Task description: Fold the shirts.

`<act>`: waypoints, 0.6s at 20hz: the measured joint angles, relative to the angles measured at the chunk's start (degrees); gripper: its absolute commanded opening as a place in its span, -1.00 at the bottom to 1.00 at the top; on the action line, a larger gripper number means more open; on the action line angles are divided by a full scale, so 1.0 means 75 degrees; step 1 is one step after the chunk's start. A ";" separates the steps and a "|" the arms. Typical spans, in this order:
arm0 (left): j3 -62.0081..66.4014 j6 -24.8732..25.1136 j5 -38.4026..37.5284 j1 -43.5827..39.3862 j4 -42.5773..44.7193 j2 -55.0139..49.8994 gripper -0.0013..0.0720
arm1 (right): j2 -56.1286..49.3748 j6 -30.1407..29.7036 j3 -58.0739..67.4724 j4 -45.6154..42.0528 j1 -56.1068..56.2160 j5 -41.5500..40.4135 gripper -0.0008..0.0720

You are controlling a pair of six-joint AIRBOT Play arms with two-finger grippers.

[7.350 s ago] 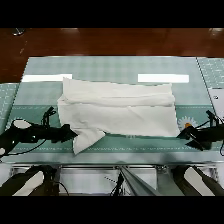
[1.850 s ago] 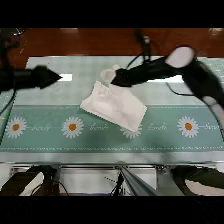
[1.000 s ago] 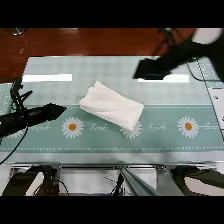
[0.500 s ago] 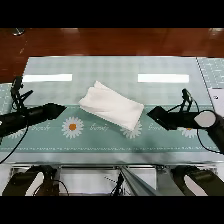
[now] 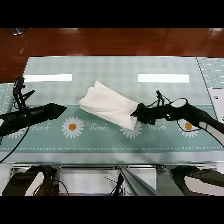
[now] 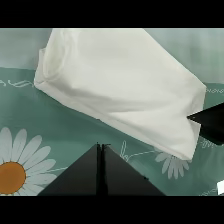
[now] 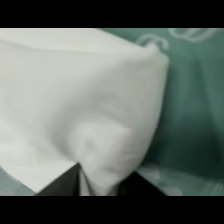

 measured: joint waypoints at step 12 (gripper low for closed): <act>-0.0003 -0.0055 -0.0152 0.0000 -0.0361 0.0000 -0.91 | -0.0819 0.0866 0.6997 -0.2978 0.0061 0.3506 -0.90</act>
